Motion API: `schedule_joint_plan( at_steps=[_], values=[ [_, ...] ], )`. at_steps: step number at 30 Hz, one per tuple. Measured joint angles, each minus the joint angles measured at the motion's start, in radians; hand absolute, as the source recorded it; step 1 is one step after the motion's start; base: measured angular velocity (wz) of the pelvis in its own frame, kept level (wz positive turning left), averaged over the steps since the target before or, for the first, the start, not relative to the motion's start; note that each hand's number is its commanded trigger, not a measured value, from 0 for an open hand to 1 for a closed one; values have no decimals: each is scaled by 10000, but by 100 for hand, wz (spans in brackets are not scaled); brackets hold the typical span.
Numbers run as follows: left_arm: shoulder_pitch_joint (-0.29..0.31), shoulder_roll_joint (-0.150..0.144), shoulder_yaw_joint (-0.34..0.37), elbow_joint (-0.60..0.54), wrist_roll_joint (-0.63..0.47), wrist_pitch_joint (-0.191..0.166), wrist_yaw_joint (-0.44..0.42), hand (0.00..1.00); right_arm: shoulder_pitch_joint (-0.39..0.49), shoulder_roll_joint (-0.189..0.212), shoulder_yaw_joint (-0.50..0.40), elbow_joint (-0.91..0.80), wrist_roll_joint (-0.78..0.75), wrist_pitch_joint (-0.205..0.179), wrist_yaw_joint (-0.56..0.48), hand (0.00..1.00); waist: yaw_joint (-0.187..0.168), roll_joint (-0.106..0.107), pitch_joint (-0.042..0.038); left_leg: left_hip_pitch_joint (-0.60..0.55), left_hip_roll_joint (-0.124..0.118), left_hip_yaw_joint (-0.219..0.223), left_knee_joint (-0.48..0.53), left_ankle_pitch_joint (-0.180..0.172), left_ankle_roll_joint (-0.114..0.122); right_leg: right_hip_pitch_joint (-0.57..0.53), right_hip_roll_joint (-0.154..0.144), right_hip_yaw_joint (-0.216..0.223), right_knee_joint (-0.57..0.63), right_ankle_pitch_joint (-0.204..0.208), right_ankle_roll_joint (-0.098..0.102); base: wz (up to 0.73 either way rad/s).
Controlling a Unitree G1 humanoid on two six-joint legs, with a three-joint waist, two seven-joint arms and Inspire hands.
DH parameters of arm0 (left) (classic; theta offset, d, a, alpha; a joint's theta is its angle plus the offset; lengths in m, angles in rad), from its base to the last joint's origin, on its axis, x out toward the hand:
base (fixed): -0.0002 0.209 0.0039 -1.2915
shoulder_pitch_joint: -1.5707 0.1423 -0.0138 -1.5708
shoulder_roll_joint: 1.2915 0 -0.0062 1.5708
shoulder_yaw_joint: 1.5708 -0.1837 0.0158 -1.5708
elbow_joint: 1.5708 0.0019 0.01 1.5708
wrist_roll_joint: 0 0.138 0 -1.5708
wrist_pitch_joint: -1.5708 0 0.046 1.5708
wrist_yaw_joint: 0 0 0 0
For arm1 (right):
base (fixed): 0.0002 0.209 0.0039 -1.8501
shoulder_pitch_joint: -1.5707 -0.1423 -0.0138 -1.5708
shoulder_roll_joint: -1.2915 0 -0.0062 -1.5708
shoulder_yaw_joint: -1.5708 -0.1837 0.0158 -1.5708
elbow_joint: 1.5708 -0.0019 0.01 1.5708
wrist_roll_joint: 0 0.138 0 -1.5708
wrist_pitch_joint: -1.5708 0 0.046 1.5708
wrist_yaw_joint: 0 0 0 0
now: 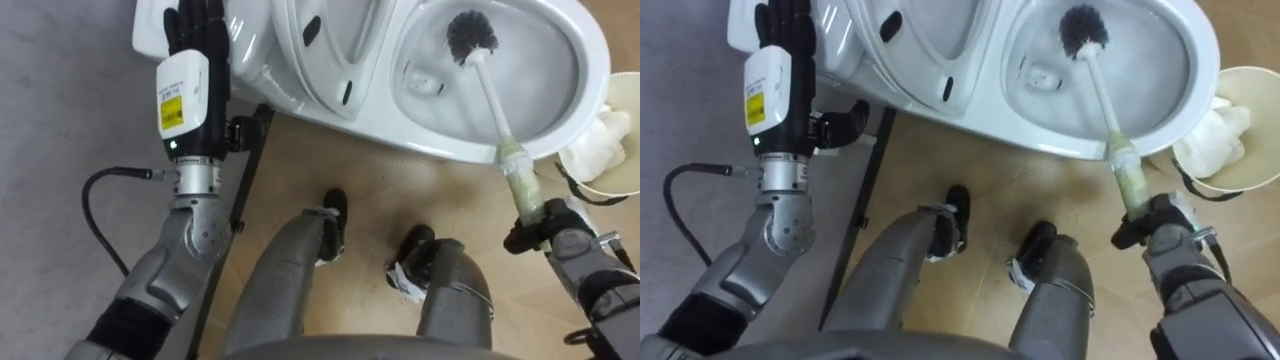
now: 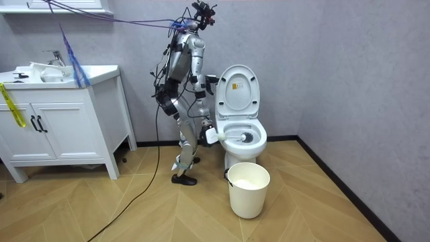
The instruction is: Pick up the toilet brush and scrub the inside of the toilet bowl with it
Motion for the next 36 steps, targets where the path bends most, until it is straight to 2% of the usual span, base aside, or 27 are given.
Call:
schedule_joint_plan(
  at_steps=[4,7,12,14,19,22,27,29,32,34,36],
  values=[
    [1,-4,33,51,1,2,-3,0,3,134,-97,206,195,-34,30,100,-90,-5,4,38,-19,9,-116,47,81,-18,10,39,5,28,28,2],
    [5,-27,36,174,2,-3,22,0,-68,133,-268,307,-255,-15,32,100,-135,-7,6,142,-67,4,-267,93,144,19,-7,51,3,58,30,4],
    [165,-28,-8,250,12,9,37,0,-130,51,-270,329,-2361,24,-262,100,-62,19,-11,354,-27,75,-473,92,143,199,7,27,-133,111,7,-4],
    [233,-30,-62,246,12,22,99,0,-238,-60,-311,334,-3349,73,-494,100,-26,14,-8,394,-25,127,-491,92,144,204,2,42,-135,115,6,-5],
    [241,5,-183,247,2,41,120,0,-462,-637,-29,195,-5971,265,-1129,100,202,-51,35,388,32,229,-403,88,144,185,-9,62,-118,109,-13,-2],
    [244,14,-289,251,5,42,143,0,-699,-960,-28,-18,-7584,578,-1557,100,346,-117,76,297,38,260,-395,89,144,99,-9,57,-103,107,-17,0],
    [215,122,-254,369,-91,-252,295,0,-979,-1504,-16,-895,-9575,921,-1895,100,380,-262,109,147,86,304,-227,88,145,-67,9,164,20,108,-21,-4],
    [193,171,-199,377,-206,-338,295,0,-1049,-1531,-31,-1326,-10321,1121,-1962,100,378,-324,140,147,140,334,-191,88,144,-71,56,189,12,123,-47,-10],
    [32,173,28,563,-208,-564,292,0,-1135,-1531,-28,-1996,-11383,1313,-1965,100,539,-471,202,181,344,486,-145,75,122,-104,218,298,-32,197,-167,-20],
    [-128,177,99,735,-233,-706,287,0,-1165,-1492,-10,-2357,-11617,1446,-1911,100,604,-500,215,181,488,496,-139,69,85,-67,376,281,-139,282,-253,-15],
    [-200,317,150,725,-634,-910,283,0,-1075,-1372,123,-3064,-11814,1568,-1807,100,582,-601,255,172,629,479,-165,72,8,-25,536,252,-222,345,-320,-7]
  ],
)
